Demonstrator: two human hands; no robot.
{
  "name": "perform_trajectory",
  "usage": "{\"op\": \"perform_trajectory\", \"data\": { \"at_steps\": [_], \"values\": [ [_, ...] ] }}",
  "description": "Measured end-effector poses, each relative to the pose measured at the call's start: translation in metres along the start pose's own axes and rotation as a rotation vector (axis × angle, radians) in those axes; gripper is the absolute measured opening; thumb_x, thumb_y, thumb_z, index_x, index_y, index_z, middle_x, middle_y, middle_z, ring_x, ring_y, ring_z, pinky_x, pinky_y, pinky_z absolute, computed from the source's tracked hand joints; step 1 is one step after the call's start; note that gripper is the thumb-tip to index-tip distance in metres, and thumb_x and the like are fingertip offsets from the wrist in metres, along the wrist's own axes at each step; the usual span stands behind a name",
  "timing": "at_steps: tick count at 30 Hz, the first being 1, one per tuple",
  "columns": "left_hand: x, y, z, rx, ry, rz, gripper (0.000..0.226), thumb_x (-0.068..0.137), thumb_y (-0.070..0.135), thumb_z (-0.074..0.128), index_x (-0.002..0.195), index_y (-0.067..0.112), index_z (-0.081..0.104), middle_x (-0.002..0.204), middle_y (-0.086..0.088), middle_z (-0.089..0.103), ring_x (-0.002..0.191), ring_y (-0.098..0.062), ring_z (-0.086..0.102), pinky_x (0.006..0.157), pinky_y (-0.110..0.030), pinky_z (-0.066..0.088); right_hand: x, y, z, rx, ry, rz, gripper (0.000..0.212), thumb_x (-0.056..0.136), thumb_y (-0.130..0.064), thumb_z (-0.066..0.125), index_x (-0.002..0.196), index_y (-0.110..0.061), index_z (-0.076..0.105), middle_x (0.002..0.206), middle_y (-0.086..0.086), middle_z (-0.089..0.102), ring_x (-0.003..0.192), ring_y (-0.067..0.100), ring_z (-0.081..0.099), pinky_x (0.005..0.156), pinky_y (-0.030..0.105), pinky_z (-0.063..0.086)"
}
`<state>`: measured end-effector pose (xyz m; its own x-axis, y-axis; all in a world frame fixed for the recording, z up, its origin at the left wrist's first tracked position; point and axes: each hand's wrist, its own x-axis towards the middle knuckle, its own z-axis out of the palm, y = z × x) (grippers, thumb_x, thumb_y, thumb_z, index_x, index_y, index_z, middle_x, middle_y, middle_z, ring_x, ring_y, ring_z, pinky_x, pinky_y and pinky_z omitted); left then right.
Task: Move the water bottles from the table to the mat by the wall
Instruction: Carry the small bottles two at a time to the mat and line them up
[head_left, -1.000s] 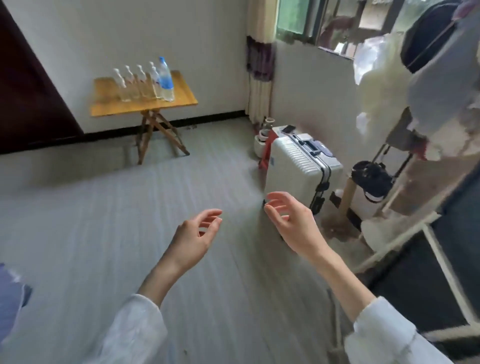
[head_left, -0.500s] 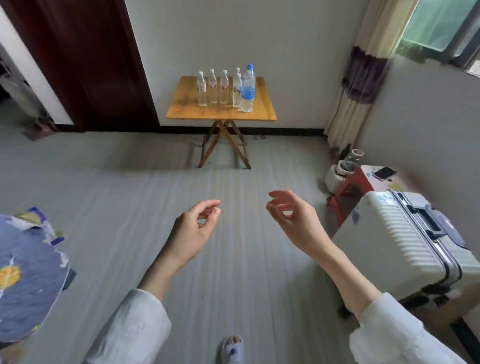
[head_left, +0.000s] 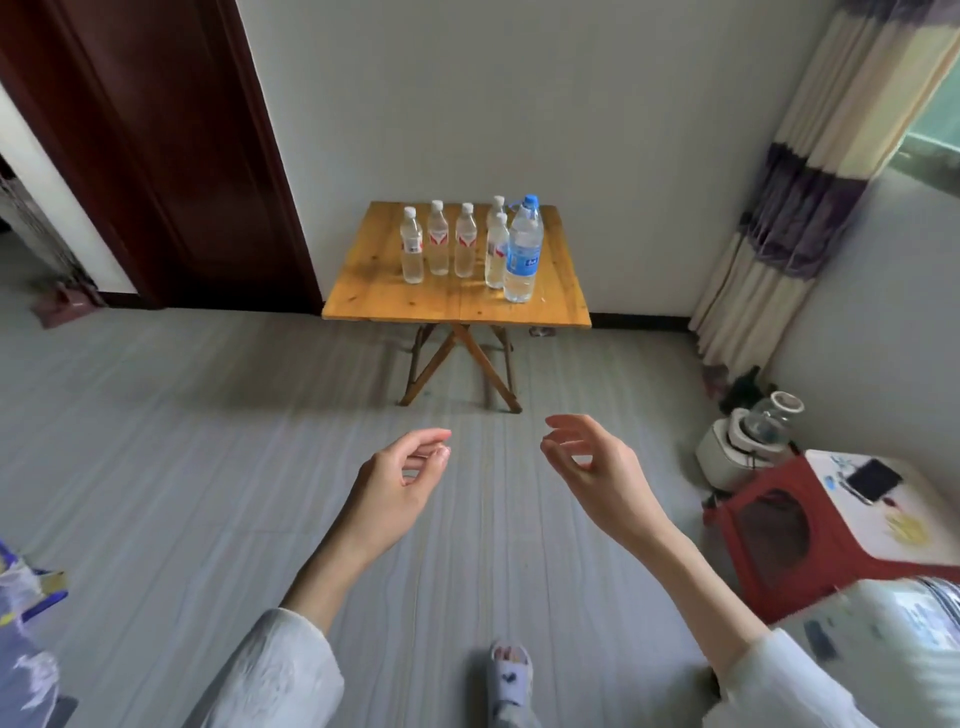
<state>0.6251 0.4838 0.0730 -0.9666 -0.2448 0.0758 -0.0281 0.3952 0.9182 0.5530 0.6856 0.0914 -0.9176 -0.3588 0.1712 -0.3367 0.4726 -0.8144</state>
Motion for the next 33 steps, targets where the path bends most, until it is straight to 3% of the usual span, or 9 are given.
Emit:
{"op": "perform_trajectory", "data": {
  "at_steps": [6,12,19,24,30,33],
  "values": [
    [0.165,-0.006,-0.004,-0.004,0.083,-0.019,0.017,0.090,0.021,0.052,0.100,0.034,0.058,0.103,0.003,0.066,0.099,-0.015,0.061,0.091,-0.030,0.047,0.170,0.030,0.000,0.036,-0.034,-0.034,0.023,0.087,-0.022,0.056,0.109,-0.014,0.057,0.095,-0.004,0.062,0.085,0.004,0.058,0.066,0.001,0.043],
    [0.294,-0.010,-0.020,0.010,0.128,-0.041,0.019,0.090,0.023,0.051,0.105,0.032,0.057,0.106,0.004,0.065,0.100,-0.011,0.061,0.088,-0.026,0.046,0.318,0.033,0.007,0.045,-0.097,-0.078,0.023,0.087,-0.022,0.056,0.109,-0.015,0.057,0.094,-0.007,0.061,0.082,-0.002,0.057,0.066,-0.001,0.042],
    [0.422,-0.048,-0.049,0.006,0.143,-0.097,0.019,0.090,0.024,0.051,0.107,0.031,0.057,0.108,0.004,0.065,0.102,-0.010,0.059,0.091,-0.029,0.047,0.457,0.046,0.049,0.035,-0.141,-0.057,0.024,0.087,-0.021,0.057,0.110,-0.012,0.057,0.094,-0.003,0.062,0.087,0.010,0.060,0.076,0.018,0.046],
    [0.530,-0.096,-0.082,-0.018,0.118,-0.119,0.021,0.090,0.026,0.051,0.111,0.027,0.057,0.110,0.003,0.064,0.102,-0.008,0.058,0.086,-0.022,0.046,0.561,0.060,0.096,-0.014,-0.133,-0.036,0.024,0.087,-0.023,0.057,0.109,-0.016,0.057,0.089,-0.007,0.062,0.083,0.008,0.061,0.063,0.000,0.041],
    [0.656,-0.138,-0.120,0.014,0.093,-0.179,0.026,0.090,0.021,0.052,0.116,0.017,0.055,0.106,-0.001,0.061,0.100,-0.013,0.056,0.074,-0.011,0.040,0.678,0.072,0.155,-0.047,-0.173,0.056,0.026,0.087,-0.023,0.057,0.111,-0.014,0.056,0.093,-0.004,0.063,0.086,0.010,0.060,0.060,0.000,0.039],
    [0.707,-0.149,-0.131,0.037,0.076,-0.196,0.032,0.090,0.018,0.052,0.122,0.014,0.049,0.111,-0.003,0.057,0.099,-0.012,0.053,0.075,-0.015,0.040,0.721,0.078,0.172,-0.062,-0.161,0.083,0.026,0.088,-0.014,0.055,0.114,-0.011,0.054,0.091,-0.001,0.063,0.082,0.010,0.059,0.062,0.001,0.041]
  ]
}}
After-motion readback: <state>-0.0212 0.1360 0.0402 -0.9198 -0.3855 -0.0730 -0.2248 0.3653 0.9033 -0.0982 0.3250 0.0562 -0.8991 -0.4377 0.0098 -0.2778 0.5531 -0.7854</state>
